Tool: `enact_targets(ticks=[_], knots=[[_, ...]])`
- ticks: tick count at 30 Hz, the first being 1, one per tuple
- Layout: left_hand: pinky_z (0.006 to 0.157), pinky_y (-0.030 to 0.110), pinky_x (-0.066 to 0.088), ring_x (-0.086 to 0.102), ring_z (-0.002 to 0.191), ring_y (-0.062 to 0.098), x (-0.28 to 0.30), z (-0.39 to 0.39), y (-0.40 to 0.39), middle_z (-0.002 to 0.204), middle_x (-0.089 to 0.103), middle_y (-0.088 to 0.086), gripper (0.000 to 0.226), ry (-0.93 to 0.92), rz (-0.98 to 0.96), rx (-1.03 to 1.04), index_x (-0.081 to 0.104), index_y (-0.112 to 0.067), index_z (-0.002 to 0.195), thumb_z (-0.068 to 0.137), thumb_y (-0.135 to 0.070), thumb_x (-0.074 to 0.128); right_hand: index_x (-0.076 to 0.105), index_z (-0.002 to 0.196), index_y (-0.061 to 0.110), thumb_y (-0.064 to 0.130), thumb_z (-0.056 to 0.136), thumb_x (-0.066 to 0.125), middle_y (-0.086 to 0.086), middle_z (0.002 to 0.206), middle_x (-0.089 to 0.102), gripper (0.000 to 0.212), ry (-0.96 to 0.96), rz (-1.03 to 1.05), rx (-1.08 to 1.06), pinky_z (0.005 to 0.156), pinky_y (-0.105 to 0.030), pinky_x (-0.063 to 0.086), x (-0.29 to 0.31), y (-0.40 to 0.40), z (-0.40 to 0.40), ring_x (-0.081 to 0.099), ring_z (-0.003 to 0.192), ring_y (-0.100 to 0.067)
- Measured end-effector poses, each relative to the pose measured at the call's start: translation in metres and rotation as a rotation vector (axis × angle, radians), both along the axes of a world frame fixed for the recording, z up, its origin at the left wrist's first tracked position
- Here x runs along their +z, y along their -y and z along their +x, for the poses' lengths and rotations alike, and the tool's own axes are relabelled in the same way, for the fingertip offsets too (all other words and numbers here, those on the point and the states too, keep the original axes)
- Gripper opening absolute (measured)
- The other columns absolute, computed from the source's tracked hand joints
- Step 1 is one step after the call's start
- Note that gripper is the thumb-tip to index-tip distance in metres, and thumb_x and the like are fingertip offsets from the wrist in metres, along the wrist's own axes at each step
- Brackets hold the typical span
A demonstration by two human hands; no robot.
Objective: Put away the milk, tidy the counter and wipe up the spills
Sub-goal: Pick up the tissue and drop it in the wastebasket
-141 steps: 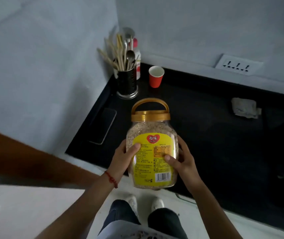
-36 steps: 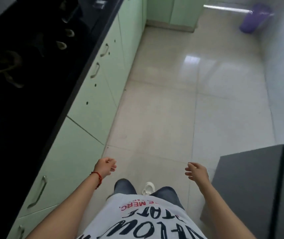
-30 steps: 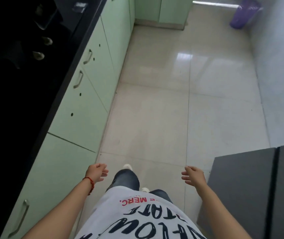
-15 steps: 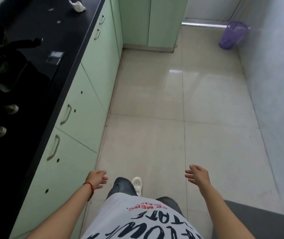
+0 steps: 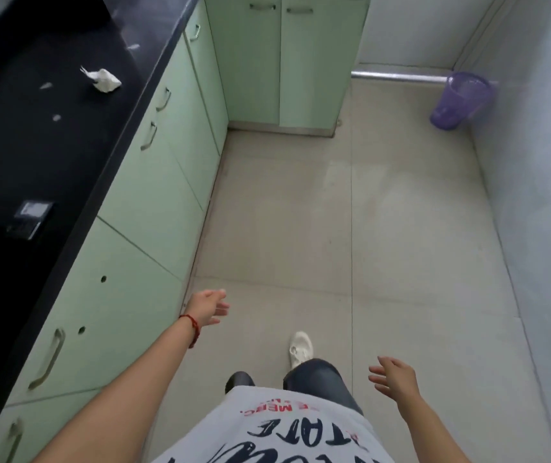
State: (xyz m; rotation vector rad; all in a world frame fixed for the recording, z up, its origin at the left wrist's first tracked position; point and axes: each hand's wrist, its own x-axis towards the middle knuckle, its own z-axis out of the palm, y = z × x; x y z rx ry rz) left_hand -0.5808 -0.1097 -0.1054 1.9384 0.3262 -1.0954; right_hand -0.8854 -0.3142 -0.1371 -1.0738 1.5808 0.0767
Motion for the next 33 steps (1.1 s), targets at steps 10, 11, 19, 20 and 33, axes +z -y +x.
enact_targets(ticks=[10, 11, 19, 20, 33], knots=[[0.061, 0.024, 0.038, 0.052, 0.062, 0.019, -0.012, 0.075, 0.063, 0.07, 0.056, 0.007, 0.02, -0.1, 0.085, 0.25, 0.05, -0.013, 0.074, 0.093, -0.019, 0.047, 0.053, 0.104, 0.001, 0.012, 0.094, 0.046, -0.019, 0.09, 0.059, 0.016, 0.086, -0.025, 0.274, 0.058, -0.027, 0.043, 0.03, 0.162, 0.211, 0.055, 0.062, -0.02], [0.061, 0.024, 0.037, 0.052, 0.062, 0.019, -0.016, 0.085, 0.066, 0.07, 0.056, 0.007, 0.021, -0.112, 0.09, 0.278, 0.049, -0.014, 0.073, 0.093, -0.019, 0.047, 0.053, 0.105, 0.002, 0.013, 0.094, 0.046, -0.018, 0.09, 0.059, 0.017, 0.098, -0.026, 0.312, 0.058, -0.027, 0.043, 0.029, 0.172, 0.234, 0.055, 0.062, -0.019], [0.061, 0.025, 0.039, 0.054, 0.064, 0.02, -0.041, 0.199, 0.104, 0.073, 0.057, 0.008, 0.016, -0.144, 0.126, 0.442, 0.053, -0.01, 0.082, 0.093, -0.019, 0.047, 0.053, 0.103, 0.003, 0.013, 0.095, 0.046, -0.01, 0.073, 0.057, 0.015, 0.113, -0.036, 0.448, 0.05, -0.023, 0.037, 0.019, 0.25, 0.392, 0.052, 0.056, -0.018], [0.06, 0.024, 0.039, 0.054, 0.063, 0.019, -0.04, 0.215, 0.113, 0.072, 0.057, 0.008, 0.015, -0.142, 0.119, 0.445, 0.053, -0.01, 0.083, 0.093, -0.019, 0.047, 0.053, 0.102, 0.003, 0.012, 0.095, 0.045, -0.01, 0.072, 0.057, 0.014, 0.103, -0.038, 0.458, 0.049, -0.023, 0.036, 0.019, 0.259, 0.407, 0.052, 0.055, -0.018], [0.058, 0.023, 0.041, 0.054, 0.061, 0.014, 0.012, 0.427, 0.226, 0.071, 0.059, 0.002, 0.012, 0.04, -0.034, 0.489, 0.054, -0.01, 0.095, 0.092, -0.019, 0.048, 0.054, 0.1, 0.003, 0.01, 0.094, 0.046, -0.011, 0.068, 0.058, 0.012, 0.048, -0.042, 0.615, 0.052, -0.023, 0.036, 0.015, 0.334, 0.608, 0.053, 0.052, -0.02]])
